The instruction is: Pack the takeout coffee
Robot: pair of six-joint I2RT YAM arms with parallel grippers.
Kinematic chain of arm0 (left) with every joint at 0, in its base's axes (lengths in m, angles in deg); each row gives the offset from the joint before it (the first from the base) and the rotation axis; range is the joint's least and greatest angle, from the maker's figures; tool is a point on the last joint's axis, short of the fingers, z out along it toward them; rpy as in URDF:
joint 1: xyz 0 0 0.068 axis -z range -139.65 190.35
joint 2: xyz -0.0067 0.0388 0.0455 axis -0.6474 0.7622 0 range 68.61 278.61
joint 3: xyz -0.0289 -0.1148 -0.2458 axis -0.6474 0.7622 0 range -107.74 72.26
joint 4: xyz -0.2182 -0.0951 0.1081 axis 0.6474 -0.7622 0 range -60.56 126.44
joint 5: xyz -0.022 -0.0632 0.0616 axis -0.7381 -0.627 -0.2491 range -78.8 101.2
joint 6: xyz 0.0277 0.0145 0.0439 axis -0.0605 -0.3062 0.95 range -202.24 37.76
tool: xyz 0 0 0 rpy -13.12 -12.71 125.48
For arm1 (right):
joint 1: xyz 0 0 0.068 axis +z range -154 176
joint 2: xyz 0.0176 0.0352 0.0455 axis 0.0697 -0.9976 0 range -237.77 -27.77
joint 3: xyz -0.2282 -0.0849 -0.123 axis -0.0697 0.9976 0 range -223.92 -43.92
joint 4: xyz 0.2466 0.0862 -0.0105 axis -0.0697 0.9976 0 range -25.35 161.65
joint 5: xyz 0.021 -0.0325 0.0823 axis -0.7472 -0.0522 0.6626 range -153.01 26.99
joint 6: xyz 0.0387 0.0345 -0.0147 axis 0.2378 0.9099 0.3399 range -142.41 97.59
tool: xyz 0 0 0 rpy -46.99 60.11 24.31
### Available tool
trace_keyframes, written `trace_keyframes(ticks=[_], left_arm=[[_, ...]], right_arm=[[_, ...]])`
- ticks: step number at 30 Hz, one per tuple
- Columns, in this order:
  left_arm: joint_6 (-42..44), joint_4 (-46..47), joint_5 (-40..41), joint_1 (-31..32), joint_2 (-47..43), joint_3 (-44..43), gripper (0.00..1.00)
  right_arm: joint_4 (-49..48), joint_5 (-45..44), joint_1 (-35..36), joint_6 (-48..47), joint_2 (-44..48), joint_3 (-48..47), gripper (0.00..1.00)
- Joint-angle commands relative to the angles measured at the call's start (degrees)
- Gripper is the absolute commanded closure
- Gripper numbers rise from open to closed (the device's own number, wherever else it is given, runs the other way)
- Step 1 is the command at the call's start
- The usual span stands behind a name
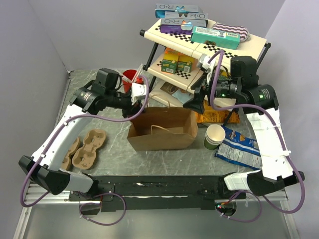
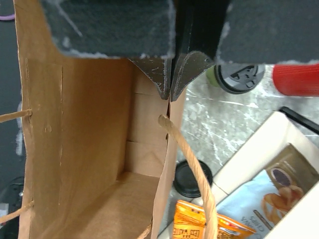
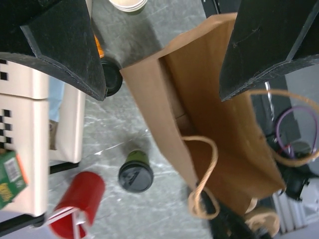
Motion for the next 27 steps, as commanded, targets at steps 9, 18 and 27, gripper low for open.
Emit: trace_keyframes(ticks=[9,18,27], left_arm=[[2.54,5.40,1.09,3.04,0.38,-2.69,0.99],[4.91,4.96,2.93,3.39,0.03,-3.13,0.99],[5.88,5.84,4.25,3.39,-0.23,-3.04,0.99]], right_arm=[[1.49,-4.74,8.86,-15.38,-2.89,4.31,0.00],[-0.71,-8.53,11.59,-17.05,-3.33,6.59,0.04],[1.40,-6.34,11.51,-18.37,-6.23,5.63,0.33]])
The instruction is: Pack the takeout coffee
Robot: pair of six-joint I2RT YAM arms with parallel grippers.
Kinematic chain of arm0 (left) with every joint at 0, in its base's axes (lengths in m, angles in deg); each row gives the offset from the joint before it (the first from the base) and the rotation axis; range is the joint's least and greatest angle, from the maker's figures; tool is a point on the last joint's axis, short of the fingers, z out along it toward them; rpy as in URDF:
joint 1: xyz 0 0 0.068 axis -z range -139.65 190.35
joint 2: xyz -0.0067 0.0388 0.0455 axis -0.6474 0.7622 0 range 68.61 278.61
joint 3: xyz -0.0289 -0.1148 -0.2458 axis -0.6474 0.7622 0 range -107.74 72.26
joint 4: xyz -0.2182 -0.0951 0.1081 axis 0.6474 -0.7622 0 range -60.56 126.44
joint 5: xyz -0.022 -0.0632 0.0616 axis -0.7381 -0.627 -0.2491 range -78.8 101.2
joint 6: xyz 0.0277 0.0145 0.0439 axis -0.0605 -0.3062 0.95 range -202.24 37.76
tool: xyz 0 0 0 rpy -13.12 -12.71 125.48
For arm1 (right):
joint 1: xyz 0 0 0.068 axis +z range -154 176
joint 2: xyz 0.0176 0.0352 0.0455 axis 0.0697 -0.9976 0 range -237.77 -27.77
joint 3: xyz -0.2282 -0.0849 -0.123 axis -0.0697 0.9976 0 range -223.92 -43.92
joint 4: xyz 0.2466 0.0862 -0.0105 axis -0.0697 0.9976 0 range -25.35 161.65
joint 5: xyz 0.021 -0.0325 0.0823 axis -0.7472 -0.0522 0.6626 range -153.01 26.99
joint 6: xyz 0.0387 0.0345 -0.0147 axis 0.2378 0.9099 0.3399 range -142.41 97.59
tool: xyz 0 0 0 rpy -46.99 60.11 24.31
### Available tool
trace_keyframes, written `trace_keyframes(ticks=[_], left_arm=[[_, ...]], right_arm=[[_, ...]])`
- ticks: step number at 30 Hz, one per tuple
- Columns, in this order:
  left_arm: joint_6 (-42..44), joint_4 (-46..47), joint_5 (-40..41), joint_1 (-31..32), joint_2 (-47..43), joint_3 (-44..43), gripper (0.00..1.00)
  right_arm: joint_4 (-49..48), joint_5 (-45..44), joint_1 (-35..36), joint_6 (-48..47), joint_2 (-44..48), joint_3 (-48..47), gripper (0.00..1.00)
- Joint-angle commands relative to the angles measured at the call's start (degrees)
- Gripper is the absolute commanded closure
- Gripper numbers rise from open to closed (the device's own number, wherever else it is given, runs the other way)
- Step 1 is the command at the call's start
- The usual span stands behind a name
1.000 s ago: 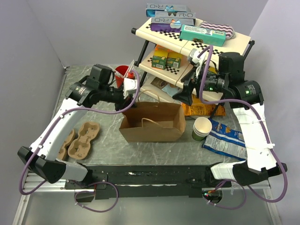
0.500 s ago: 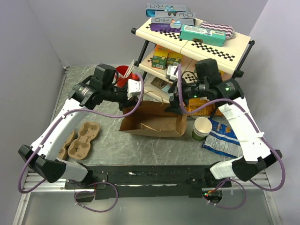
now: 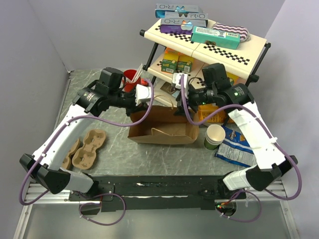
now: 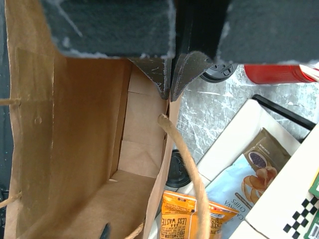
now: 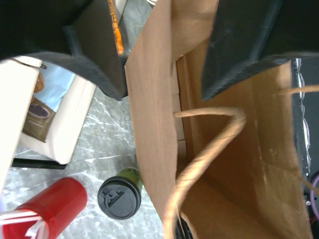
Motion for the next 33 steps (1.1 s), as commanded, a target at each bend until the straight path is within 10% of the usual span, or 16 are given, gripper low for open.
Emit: trace_keyframes(ticks=[1,4,10,12,13,16,23,33], left_arm=[[2.10,2.54,0.34,0.24,-0.98,-1.93,0.99],[2.63,2.10,0.43,0.25,-0.71,-1.93,0.99],[2.11,3.24,1.39,0.24,-0.80,-1.75,0.99],[0.10,3.59,3.14,0.24,-1.06,-2.45,0.80],[-1.48,3.59,6.28,0.24,-1.24,-2.89,0.52],[-4.75,0.79,12.36,-0.28,-4.30,-3.60,0.28],[-6.42,-5.45,24.56,-8.10,-21.70,10.80,0.07],[-21.16,-12.60,41.81,-18.36,-16.55,27.76,0.10]], right_arm=[[0.65,1.23,0.38,-1.83,-2.47,-0.86,0.36],[0.92,2.10,0.29,-1.65,-3.35,-1.48,0.45],[2.14,1.14,0.38,-2.09,-4.93,-2.27,1.00],[3.28,0.79,0.38,-1.40,-5.46,-2.97,1.00],[3.20,0.27,0.47,-0.52,-5.37,-3.06,1.00],[0.41,-2.37,0.38,2.65,-3.10,-1.05,1.00],[1.00,-2.20,0.38,5.81,-1.24,0.63,1.00],[4.51,-1.16,0.38,3.81,-4.57,-1.21,1.00]])
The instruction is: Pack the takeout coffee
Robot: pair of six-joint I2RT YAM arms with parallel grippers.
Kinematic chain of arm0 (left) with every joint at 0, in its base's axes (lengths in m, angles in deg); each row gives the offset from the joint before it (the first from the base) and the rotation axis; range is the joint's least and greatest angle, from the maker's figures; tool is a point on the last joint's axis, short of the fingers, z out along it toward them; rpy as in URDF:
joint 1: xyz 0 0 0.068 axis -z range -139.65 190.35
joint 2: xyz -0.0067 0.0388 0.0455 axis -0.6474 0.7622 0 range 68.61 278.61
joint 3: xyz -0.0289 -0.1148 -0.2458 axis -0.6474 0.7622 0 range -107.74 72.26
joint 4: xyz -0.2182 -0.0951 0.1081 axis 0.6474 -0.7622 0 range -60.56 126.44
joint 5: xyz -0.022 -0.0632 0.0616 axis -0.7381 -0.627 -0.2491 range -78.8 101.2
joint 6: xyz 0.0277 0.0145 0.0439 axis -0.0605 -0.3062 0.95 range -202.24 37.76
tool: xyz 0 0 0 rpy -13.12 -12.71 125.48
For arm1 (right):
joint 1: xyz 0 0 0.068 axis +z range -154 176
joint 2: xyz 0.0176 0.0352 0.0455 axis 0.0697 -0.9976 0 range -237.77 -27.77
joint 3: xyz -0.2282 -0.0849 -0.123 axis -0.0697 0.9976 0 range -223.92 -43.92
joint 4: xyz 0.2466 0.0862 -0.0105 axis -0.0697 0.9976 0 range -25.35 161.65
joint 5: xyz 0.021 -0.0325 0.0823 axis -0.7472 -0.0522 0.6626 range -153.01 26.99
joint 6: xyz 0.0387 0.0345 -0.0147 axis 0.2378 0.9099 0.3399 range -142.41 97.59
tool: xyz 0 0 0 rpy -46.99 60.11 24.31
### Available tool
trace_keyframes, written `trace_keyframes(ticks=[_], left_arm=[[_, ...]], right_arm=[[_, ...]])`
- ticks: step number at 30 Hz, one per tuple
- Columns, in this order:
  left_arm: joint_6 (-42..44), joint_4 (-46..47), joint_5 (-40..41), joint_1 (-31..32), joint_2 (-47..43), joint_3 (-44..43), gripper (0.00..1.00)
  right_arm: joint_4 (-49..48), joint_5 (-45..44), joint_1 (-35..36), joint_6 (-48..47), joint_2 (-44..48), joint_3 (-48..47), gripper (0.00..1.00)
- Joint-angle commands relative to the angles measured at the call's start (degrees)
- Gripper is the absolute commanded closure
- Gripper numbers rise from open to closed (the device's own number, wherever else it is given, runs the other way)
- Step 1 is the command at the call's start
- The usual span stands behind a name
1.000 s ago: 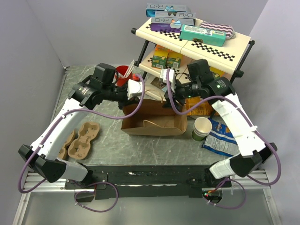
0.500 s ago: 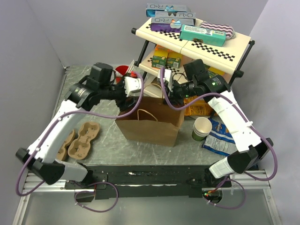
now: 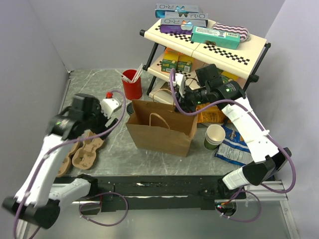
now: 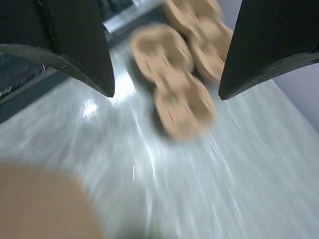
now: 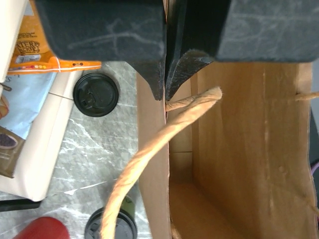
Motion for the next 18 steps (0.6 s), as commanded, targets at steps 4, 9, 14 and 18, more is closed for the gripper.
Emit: trace_keyframes(ticks=[4,9,14,18], left_arm=[[-12.24,-3.50,6.38,-12.52,12.32,8.31,0.18],[-11.29,-1.29,8.92,-15.16,14.70,9.00,0.16],[-8.65,0.46,7.87,-17.62,17.78,13.92,0.22],[-6.71,2.57,7.34,-20.07,19.27,15.33,0.29]], right_arm=[[4.49,4.65,0.38,-1.69,-2.56,-4.50,1.00],[0.53,2.20,0.29,1.74,-0.02,-4.24,1.00],[0.36,1.76,0.29,1.48,0.34,-4.07,1.00],[1.58,2.11,0.38,-0.10,0.16,-4.86,1.00]])
